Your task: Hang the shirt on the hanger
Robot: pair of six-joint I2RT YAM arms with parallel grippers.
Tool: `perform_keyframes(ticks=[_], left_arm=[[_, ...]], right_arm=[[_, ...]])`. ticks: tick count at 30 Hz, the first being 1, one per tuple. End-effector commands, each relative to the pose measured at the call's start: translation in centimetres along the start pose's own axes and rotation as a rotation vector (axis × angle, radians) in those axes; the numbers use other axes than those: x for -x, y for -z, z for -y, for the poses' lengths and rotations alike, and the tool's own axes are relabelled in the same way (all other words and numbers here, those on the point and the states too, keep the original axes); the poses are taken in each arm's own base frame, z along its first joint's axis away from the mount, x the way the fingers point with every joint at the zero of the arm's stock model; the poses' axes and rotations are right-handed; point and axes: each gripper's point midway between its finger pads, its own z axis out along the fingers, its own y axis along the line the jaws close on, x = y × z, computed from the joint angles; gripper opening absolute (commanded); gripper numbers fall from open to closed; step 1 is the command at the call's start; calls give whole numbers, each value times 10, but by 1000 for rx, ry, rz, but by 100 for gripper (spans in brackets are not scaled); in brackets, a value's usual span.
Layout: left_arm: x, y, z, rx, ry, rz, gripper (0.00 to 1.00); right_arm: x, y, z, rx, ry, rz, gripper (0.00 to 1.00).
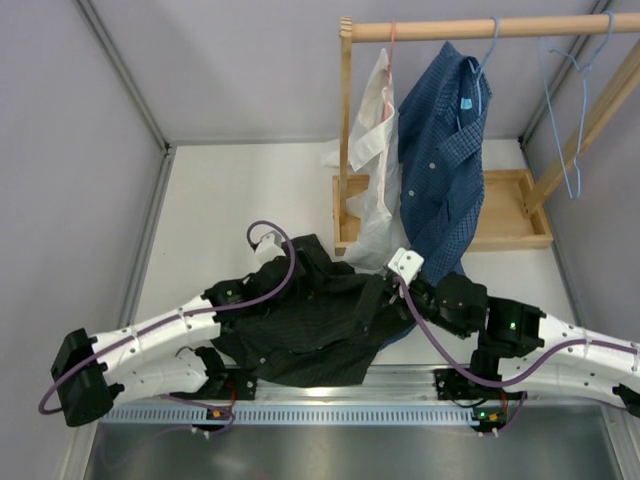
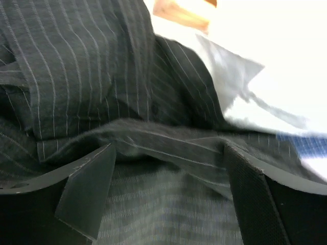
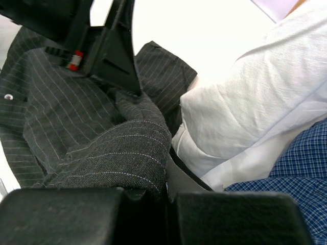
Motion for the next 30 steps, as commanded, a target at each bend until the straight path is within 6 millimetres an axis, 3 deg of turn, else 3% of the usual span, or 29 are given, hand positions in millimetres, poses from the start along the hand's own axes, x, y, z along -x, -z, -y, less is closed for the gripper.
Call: perform_keyframes(ticks=[1, 5, 6, 8, 9, 10, 11, 15, 18, 19, 22, 25, 27, 28, 30], left_arm=[[20, -13, 14, -53, 170, 94, 89], [14, -22, 16, -113, 230, 94, 79], [12, -24, 18, -133, 230, 92, 58], [13, -27, 20, -158, 230, 102, 45], [14, -30, 15, -142, 206, 116, 32], [19, -29, 21, -161, 206, 137, 12], [21, -30, 17, -145, 199, 147, 1], [44, -24, 4, -88, 106, 257, 0], [66, -5, -1, -65, 6, 343, 0], [86, 12, 6, -77, 0, 414, 0], [116, 40, 2, 2, -143, 517, 0], [169, 100, 40, -21, -348, 643, 0], [186, 124, 64, -61, -433, 672, 0], [192, 134, 69, -57, -460, 676, 0], [202, 159, 98, -142, -530, 673, 0]], right_arm=[[34, -1, -3, 26, -40, 114, 0], [34, -1, -6, 44, -43, 119, 0], [33, -2, -7, 46, -42, 116, 0], [34, -2, -6, 41, -41, 117, 0], [34, -2, -6, 43, -41, 117, 0], [35, -1, -6, 44, -44, 120, 0], [36, 0, -6, 47, -46, 124, 1], [37, 3, -5, 44, -56, 135, 1], [36, 5, -4, 41, -68, 136, 1], [35, 5, -5, 43, -74, 136, 1], [44, 6, -9, 72, -87, 163, 1], [73, 10, -26, 175, -105, 248, 2], [97, 17, -38, 259, -109, 303, 3], [102, 16, -41, 277, -108, 308, 4], [110, 18, -42, 290, -111, 317, 4]])
